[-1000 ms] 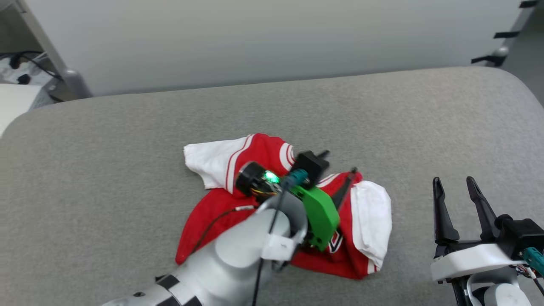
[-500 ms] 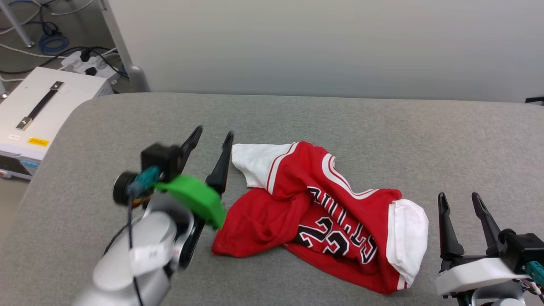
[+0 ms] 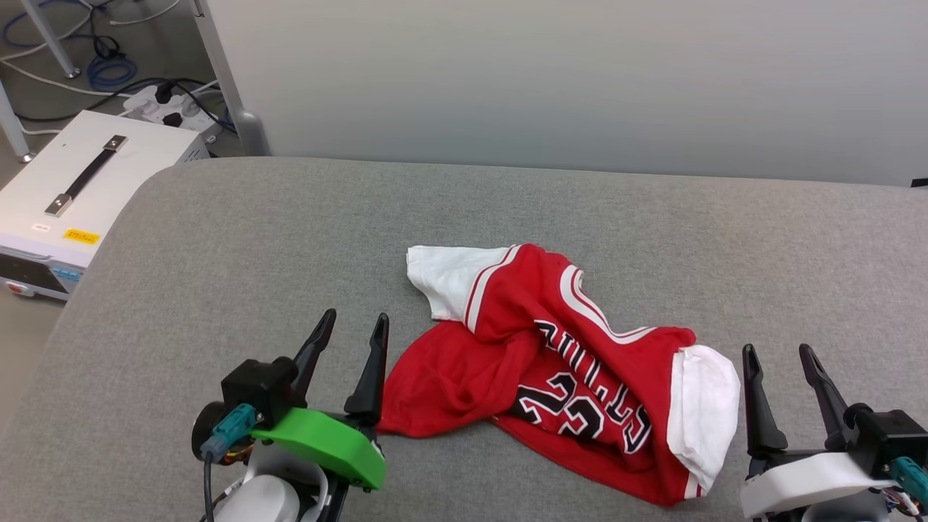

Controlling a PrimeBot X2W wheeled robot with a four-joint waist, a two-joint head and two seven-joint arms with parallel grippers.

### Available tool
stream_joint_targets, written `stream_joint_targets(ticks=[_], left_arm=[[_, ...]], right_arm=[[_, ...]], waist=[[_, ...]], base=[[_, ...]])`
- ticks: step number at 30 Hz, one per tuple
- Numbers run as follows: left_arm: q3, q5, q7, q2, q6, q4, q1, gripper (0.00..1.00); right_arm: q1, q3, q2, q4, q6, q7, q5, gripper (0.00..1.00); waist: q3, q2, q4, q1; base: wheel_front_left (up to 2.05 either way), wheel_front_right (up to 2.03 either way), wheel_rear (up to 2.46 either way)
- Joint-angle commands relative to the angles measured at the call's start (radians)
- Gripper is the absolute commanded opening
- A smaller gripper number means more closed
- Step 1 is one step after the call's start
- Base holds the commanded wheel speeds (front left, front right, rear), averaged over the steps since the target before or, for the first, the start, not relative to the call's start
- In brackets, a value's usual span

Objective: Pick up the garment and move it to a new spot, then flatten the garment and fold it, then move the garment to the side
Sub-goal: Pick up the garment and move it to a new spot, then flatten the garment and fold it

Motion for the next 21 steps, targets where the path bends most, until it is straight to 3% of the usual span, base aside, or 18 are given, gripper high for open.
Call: stream_joint_targets(ticks=[1,6,8,18,21], left_arm=[[0.014,0.016,-0.006,-0.008,-0.009,-0.001,0.019,1.00],[0.051,0.046,-0.006,-0.027,-0.037,0.008,0.030,1.00],[0.063,0.057,-0.006,-0.036,-0.048,0.013,0.031,1.00],[0.082,0.103,-0.006,-0.070,-0.091,0.052,0.025,1.00],[0.088,0.116,-0.006,-0.083,-0.103,0.065,0.014,1.00]], right_arm=[[0.008,-0.001,-0.002,0.005,-0.001,-0.005,-0.009,1.00],[0.008,0.002,-0.002,0.016,-0.001,0.008,-0.024,1.00],[0.006,0.014,-0.002,0.020,-0.001,0.066,-0.038,1.00],[-0.065,0.072,-0.041,-0.023,-0.001,0.633,-0.036,1.00],[-0.097,0.069,-0.056,-0.042,-0.001,0.760,-0.027,1.00]], waist=[[0.002,0.0000,-0.001,0.0000],[0.003,0.0000,-0.001,0.0000],[0.003,0.0000,0.000,0.0000],[0.037,0.0000,0.024,0.0000],[0.053,0.0000,0.045,0.0000]], base=[[0.00,0.00,0.00],[0.00,0.00,0.00],[0.00,0.00,0.00],[0.00,0.00,0.00],[0.00,0.00,0.00]])
